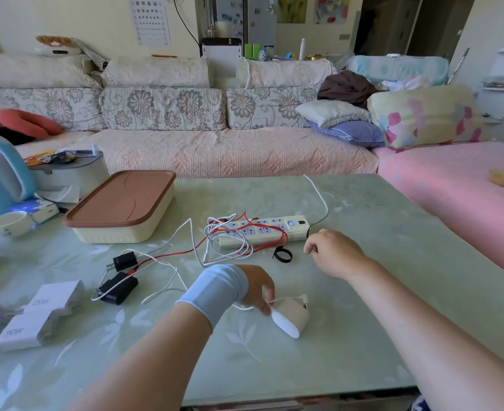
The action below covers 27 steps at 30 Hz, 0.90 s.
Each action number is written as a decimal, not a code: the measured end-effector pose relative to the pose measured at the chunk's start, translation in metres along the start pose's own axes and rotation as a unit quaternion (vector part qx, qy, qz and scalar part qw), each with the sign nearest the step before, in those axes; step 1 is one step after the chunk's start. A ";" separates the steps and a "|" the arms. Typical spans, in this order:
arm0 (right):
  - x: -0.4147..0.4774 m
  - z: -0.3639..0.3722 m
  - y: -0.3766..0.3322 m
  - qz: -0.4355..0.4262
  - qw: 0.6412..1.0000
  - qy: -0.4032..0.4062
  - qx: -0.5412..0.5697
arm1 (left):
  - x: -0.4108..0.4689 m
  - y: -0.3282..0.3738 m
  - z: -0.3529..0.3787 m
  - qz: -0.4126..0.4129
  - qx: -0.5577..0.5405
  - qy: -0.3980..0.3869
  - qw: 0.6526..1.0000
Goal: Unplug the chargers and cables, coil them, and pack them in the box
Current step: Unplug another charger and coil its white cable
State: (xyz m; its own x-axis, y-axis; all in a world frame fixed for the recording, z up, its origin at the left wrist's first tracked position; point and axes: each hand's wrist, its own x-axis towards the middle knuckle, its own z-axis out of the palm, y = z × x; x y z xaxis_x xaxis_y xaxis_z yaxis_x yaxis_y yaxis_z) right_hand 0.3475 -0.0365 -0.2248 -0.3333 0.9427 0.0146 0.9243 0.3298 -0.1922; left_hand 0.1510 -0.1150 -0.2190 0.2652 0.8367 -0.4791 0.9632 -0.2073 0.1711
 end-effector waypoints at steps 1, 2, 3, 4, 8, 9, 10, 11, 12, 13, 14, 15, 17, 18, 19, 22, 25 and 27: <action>0.000 0.002 0.004 0.003 1.000 -0.009 -0.019 | 0.003 0.003 0.000 0.001 0.005 -0.006 1.000; 0.001 0.004 0.007 0.007 0.999 -0.025 -0.031 | 0.005 0.005 0.001 0.001 0.006 -0.010 1.000; 0.000 0.006 0.009 0.009 0.999 -0.040 -0.031 | 0.007 0.006 0.001 -0.002 0.007 -0.012 1.000; 0.001 0.009 0.010 0.012 0.998 -0.053 -0.022 | 0.009 0.006 0.001 -0.004 0.007 -0.012 1.000; 0.001 0.010 0.004 -0.021 0.996 -0.073 0.040 | 0.009 0.005 0.001 -0.013 0.004 -0.015 1.000; 0.000 0.010 -0.001 -0.037 0.994 -0.076 0.065 | 0.008 0.005 0.001 -0.014 0.000 -0.015 1.000; -0.001 0.010 -0.008 -0.052 0.991 -0.077 0.092 | 0.005 0.004 0.000 -0.015 -0.005 -0.015 1.000; -0.003 0.010 -0.016 -0.068 0.987 -0.078 0.121 | 0.003 0.003 -0.001 -0.018 -0.008 -0.018 1.000; -0.003 0.012 -0.023 -0.081 0.981 -0.083 0.152 | 0.001 0.003 -0.003 -0.021 -0.011 -0.024 0.999; -0.003 0.013 -0.031 -0.092 0.974 -0.090 0.184 | -0.002 0.002 -0.004 -0.024 -0.015 -0.030 0.999; -0.003 0.015 -0.036 -0.097 0.969 -0.093 0.207 | -0.004 0.001 -0.005 -0.025 -0.024 -0.033 0.999; -0.002 0.015 -0.042 -0.100 0.967 -0.087 0.218 | -0.006 0.000 -0.006 -0.027 -0.039 -0.031 0.998; -0.002 0.012 -0.050 -0.108 0.971 -0.043 0.208 | -0.010 -0.003 -0.008 -0.028 -0.074 -0.027 0.997; -0.004 0.009 -0.054 -0.111 0.973 -0.021 0.204 | -0.012 -0.004 -0.009 -0.029 -0.086 -0.025 0.996; -0.008 0.003 -0.058 -0.115 0.973 -0.013 0.201 | -0.014 -0.005 -0.009 -0.028 -0.092 -0.022 0.995; -0.025 -0.009 -0.073 -0.146 0.966 -0.100 0.188 | -0.019 -0.003 -0.012 -0.013 -0.089 0.015 0.996; -0.045 -0.006 -0.083 -0.137 0.958 -0.187 0.170 | -0.024 -0.001 -0.015 -0.023 -0.060 0.043 0.997; -0.049 0.003 -0.082 -0.135 0.962 -0.185 0.150 | -0.028 -0.003 -0.016 -0.026 -0.076 0.054 0.995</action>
State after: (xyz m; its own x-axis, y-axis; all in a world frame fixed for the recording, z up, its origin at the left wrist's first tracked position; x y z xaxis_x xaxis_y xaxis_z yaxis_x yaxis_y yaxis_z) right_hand 0.2871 -0.1100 -0.2124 -0.6485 0.7240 -0.2350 0.7175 0.4784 -0.5063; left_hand 0.1395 -0.1297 -0.1925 0.2002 0.8958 -0.3969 0.9557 -0.0892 0.2806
